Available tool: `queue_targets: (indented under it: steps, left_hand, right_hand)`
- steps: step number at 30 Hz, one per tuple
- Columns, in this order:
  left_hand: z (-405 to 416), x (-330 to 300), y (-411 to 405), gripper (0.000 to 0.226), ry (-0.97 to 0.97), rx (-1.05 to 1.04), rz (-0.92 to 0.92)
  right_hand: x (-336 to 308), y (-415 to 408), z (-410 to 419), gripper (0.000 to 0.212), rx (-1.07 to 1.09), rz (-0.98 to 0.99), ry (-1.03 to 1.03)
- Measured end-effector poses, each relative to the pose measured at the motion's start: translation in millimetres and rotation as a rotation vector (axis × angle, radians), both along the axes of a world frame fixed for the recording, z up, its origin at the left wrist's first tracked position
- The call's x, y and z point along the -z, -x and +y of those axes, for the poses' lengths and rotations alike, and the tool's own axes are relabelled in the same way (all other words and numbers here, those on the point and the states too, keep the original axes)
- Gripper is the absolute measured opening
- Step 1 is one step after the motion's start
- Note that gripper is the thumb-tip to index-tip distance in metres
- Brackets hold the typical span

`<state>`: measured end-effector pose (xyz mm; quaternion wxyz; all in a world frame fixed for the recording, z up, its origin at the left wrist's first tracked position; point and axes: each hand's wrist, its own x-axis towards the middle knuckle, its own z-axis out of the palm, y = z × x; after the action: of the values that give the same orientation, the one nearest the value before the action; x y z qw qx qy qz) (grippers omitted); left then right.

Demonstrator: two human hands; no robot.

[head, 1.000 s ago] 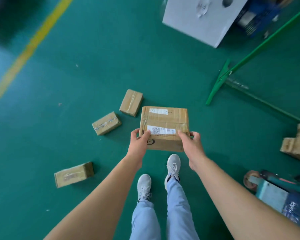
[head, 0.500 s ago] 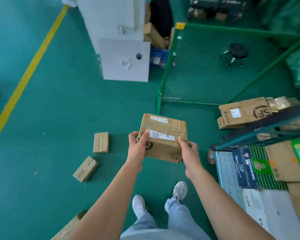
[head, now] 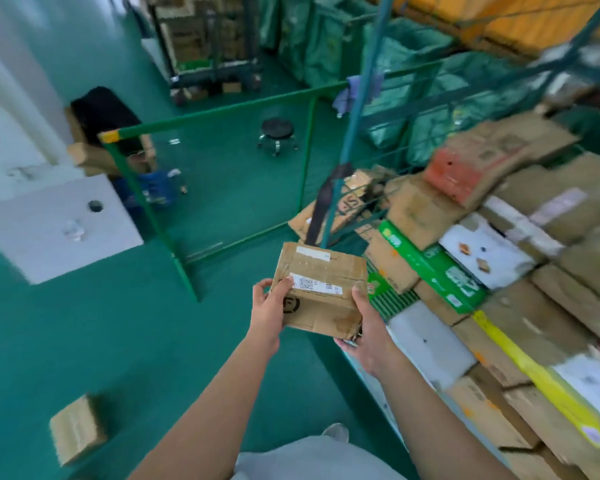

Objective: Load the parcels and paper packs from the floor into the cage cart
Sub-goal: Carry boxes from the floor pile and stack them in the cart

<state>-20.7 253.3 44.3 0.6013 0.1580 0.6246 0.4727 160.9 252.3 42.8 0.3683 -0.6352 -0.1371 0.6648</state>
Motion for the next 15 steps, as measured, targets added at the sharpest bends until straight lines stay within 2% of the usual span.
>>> queue_targets:
  steps: [4,8,15]
  left_hand:
    - [38.5,-4.4,-75.7,0.043,-0.024,0.135,0.021]
    - [59.7,-7.4,-139.9,0.039,-0.073,0.245,0.039]
    - [82.6,-11.9,-220.7,0.037,-0.085,0.452,0.088]
  right_hand:
    - [-2.8,-76.3,15.7,0.057,0.125,0.007,-0.047]
    - [-2.0,-138.8,20.4,0.073,0.245,-0.014,-0.060]
    - [1.8,-209.6,8.8,0.055,0.444,0.023,-0.086]
